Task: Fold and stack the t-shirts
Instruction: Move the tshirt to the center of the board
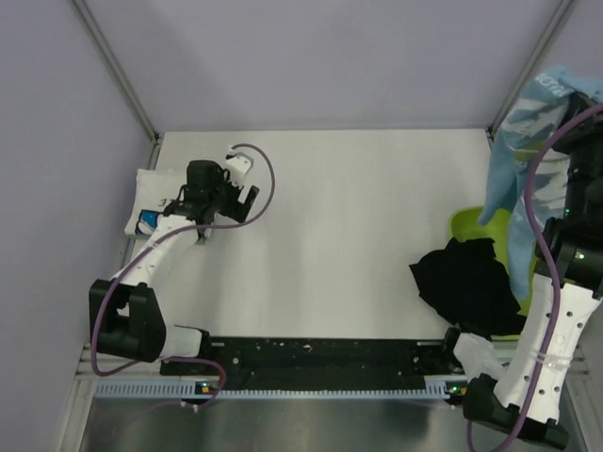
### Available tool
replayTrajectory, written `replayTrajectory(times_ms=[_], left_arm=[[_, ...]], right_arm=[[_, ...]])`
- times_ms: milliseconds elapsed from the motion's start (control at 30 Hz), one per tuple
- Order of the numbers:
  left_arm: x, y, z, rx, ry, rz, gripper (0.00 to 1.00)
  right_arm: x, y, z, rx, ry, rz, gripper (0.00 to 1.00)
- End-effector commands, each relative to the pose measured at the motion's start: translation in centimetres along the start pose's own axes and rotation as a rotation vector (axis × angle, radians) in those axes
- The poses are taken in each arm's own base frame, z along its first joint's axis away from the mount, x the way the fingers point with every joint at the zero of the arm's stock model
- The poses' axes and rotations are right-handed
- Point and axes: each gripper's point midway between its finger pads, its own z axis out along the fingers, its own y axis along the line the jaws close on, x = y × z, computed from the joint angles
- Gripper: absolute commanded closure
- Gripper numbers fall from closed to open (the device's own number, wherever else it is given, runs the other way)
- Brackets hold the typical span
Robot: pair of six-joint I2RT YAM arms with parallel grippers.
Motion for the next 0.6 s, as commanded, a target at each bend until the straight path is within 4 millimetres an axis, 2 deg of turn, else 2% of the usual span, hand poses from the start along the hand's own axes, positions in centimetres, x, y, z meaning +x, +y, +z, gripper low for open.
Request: replayTrajectory(times_ms=[0, 100, 133, 233, 267, 367, 400, 467, 533, 567], left_arm=[[-3.6, 3.6, -1.9, -0.151, -0.058, 0.013, 0.02], [-4.1, 5.4, -2.5, -0.221, -0.033, -0.024, 0.01], [-4.4, 6.1, -2.6, -0.243, -0.032, -0.043, 0.01], [-5.3, 8.5, -3.4, -0.295, -0.044, -0.112, 0.01], [-5.5, 9.2, -3.7, -0.305, -0.047, -0.128, 0.01], [-5.6, 11.9, -4.8, -0.348, -0.049, -0.182, 0.01], [-5.2, 13.4, -5.4, -0.385, -0.043, -0.205, 0.01], [-5.1, 15.2, -6.2, -0.426, -0.048, -0.234, 0.01], [-4.7, 16.3, -6.5, -0.449, -0.042, -0.242, 0.01], [-4.7, 16.6, -6.5, -0.455, -0.039, -0.233, 0.01]], right_arm=[[-5.1, 12.4, -1.6, -0.562, -0.092, 0.151, 1.00], [-5.8, 18.2, -2.8, -0.774, -0.098, 0.223, 1.00], [-5.7, 20.8, -3.5, -0.863, -0.083, 0.262, 1.00], [-5.7, 26.9, -4.7, -1.060, -0.047, 0.356, 1.00], [-5.8, 29.1, -5.7, -1.137, -0.035, 0.391, 1.00], [-5.4, 33.7, -6.8, -1.271, -0.032, 0.458, 1.00], [-4.6, 35.2, -6.9, -1.315, -0.028, 0.485, 1.00], [-3.0, 36.8, -7.3, -1.370, 0.004, 0.548, 1.00], [0.7, 37.9, -6.8, -1.358, 0.087, 0.608, 1.00], [3.8, 38.4, -6.6, -1.334, 0.159, 0.623, 1.00]])
